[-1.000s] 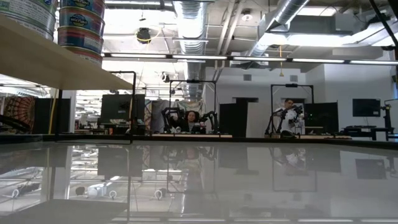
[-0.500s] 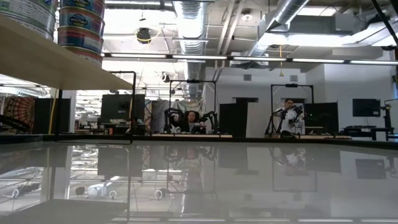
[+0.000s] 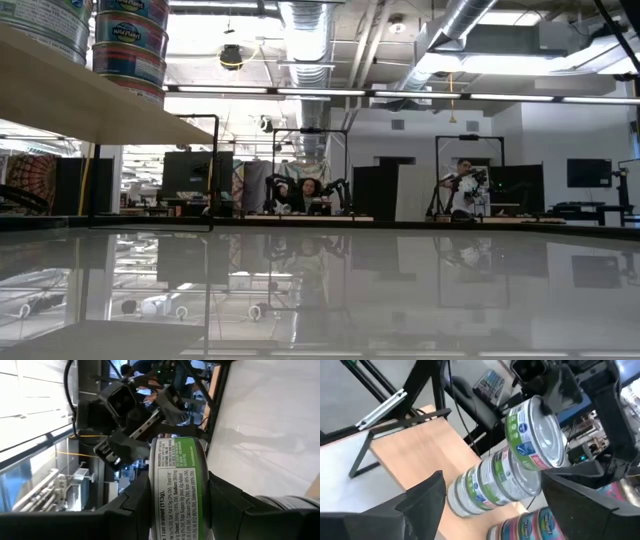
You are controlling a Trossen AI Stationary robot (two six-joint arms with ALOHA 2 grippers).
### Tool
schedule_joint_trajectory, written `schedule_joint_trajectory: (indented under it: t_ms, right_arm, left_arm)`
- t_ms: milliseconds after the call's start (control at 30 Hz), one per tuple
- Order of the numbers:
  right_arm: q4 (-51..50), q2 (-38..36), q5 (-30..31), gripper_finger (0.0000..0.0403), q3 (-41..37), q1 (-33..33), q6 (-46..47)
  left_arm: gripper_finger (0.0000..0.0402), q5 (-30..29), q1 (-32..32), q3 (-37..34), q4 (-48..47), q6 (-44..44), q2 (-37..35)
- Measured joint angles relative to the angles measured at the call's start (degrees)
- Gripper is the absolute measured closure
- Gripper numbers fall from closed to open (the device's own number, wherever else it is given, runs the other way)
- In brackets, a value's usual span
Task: Stack canned seafood by type on shelf
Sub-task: Stack the green tuna can on top of the green tuna can on the shelf
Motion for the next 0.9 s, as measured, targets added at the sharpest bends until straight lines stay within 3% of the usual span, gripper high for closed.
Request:
schedule_joint_trajectory:
  t_ms: [200, 467, 633, 767, 900]
  right_arm:
    - [9.30, 0.00, -2.44, 0.0075, -5.86, -2.39, 1.19]
    - [22.39, -0.04, -3.25, 0.0092, -11.53, -4.67, 0.75]
    - [29.27, 0.96, -10.39, 0.0092, -12.94, -5.38, 1.69]
    - [33.38, 0.87, -11.21, 0.0092, -15.06, -5.95, -3.46]
    - [32.15, 1.07, -16.38, 0.0092, -15.45, -9.05, -4.45]
  left_arm:
    - [0.0261, 3.12, 0.00, 0.00, -6.96, -7.44, -0.01]
    - [0.0261, 4.20, 0.02, 0.00, -6.88, -7.05, -0.60]
    - [0.0261, 3.99, 0.07, 0.00, -6.92, -5.94, -0.75]
    - [0.0261, 3.81, 0.98, 0.00, -6.94, -3.72, -0.75]
    - [0.0261, 3.83, 1.81, 0.02, -6.92, -3.39, -0.74]
